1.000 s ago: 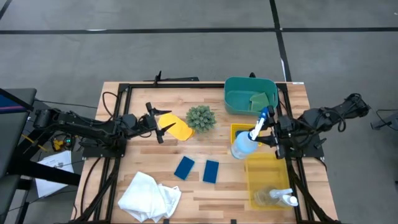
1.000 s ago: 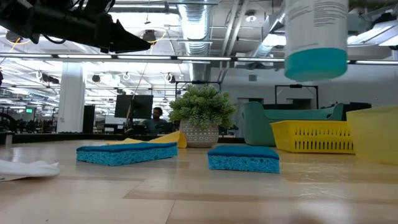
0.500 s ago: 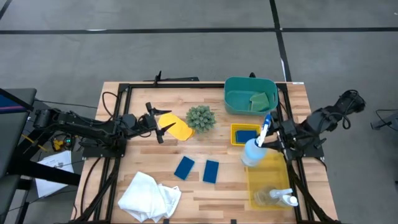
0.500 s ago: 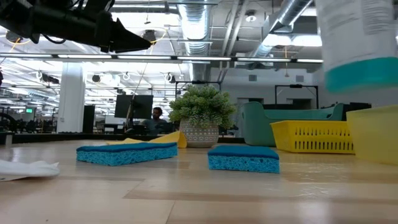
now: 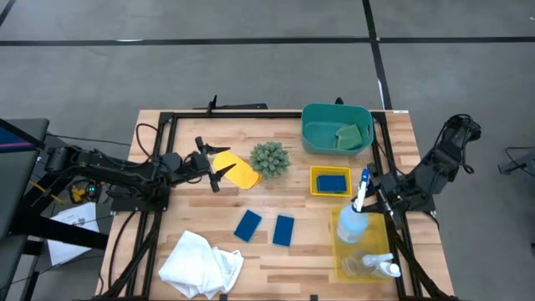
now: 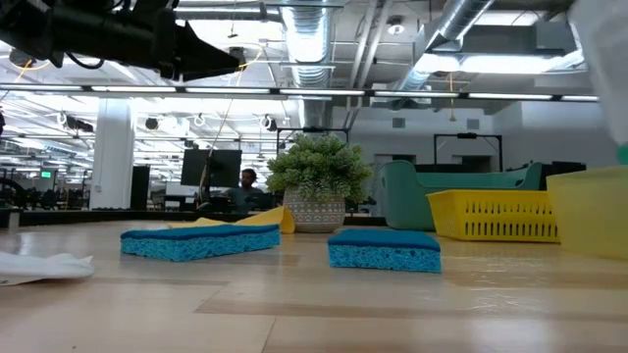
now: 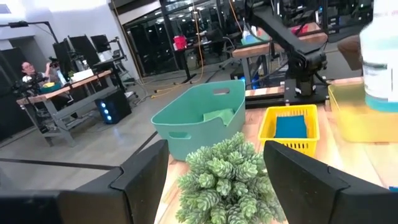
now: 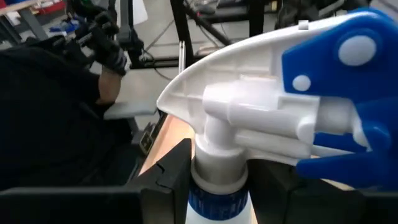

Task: Pick & Place Kitchen Items
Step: Put the white bottle into the bottom yellow bin

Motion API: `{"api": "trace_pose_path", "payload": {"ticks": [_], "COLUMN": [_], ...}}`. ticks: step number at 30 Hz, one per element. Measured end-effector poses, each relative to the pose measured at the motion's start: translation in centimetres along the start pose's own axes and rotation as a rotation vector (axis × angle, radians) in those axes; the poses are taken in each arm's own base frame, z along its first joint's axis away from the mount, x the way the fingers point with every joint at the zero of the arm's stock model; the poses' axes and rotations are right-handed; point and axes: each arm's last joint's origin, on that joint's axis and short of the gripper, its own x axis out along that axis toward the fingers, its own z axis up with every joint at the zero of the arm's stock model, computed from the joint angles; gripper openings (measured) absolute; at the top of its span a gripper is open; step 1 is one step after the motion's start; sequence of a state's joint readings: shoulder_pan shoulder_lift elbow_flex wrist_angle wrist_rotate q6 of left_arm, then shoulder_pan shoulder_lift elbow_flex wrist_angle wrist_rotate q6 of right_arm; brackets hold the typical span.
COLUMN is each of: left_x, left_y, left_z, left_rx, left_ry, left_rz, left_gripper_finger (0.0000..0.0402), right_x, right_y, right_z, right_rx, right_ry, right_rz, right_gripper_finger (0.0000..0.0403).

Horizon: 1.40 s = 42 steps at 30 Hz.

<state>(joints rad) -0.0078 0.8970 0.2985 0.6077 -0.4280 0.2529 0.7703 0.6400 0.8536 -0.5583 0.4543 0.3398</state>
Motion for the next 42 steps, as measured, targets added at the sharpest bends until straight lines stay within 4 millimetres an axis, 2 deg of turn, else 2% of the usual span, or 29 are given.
{"api": "trace_pose_path", "payload": {"ticks": [18,31,42], "left_x": [0.0,0.0,0.0], "left_y": [0.2,0.2,0.2], "left_z": [0.6,0.7,0.7], "left_rx": [-0.029,-0.033,-0.035], "left_ry": [-0.054,-0.063,-0.066], "left_rz": [0.014,0.016,0.017], "left_gripper_finger": [0.026,0.026,0.026], "right_x": [-1.5,-2.0,-1.0], "right_y": [1.3,1.9,3.7], "right_z": [-2.2,-2.5,-3.6], "right_rx": [0.157,0.142,0.07], "right_ry": [0.164,0.161,0.197], "right_rz": [0.086,0.098,0.057], "right_gripper_finger": [0.0117,0.012,0.0121]}}
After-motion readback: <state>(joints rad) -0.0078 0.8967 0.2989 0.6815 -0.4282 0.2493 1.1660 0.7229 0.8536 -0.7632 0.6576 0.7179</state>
